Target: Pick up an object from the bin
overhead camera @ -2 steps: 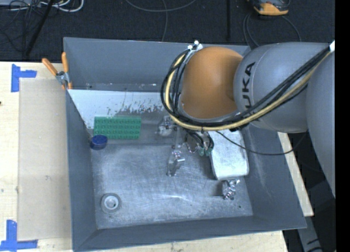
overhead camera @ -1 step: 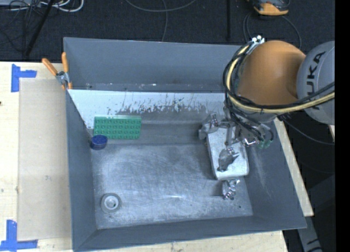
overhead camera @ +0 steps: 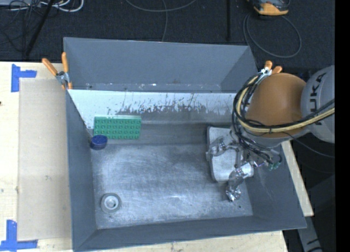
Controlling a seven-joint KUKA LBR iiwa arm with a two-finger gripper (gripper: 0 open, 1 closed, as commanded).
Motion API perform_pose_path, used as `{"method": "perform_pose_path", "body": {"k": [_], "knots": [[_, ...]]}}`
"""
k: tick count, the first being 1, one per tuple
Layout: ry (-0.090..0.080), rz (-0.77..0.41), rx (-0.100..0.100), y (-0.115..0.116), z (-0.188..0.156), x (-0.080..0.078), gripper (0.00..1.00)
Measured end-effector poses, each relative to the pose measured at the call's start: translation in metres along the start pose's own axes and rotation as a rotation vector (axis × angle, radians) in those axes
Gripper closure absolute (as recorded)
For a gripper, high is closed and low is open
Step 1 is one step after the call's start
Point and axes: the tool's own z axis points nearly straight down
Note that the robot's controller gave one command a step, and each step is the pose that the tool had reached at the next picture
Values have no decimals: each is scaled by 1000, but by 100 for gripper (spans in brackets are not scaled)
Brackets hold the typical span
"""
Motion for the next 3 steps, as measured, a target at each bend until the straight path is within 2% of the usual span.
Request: {"method": "perform_pose_path", "body": {"k": [1,2,3], "knots": [[2,-433,-1,-24,44,75,0],[-3,-435,2,-24,42,73,100],[-7,-443,5,-8,-18,79,100]]}}
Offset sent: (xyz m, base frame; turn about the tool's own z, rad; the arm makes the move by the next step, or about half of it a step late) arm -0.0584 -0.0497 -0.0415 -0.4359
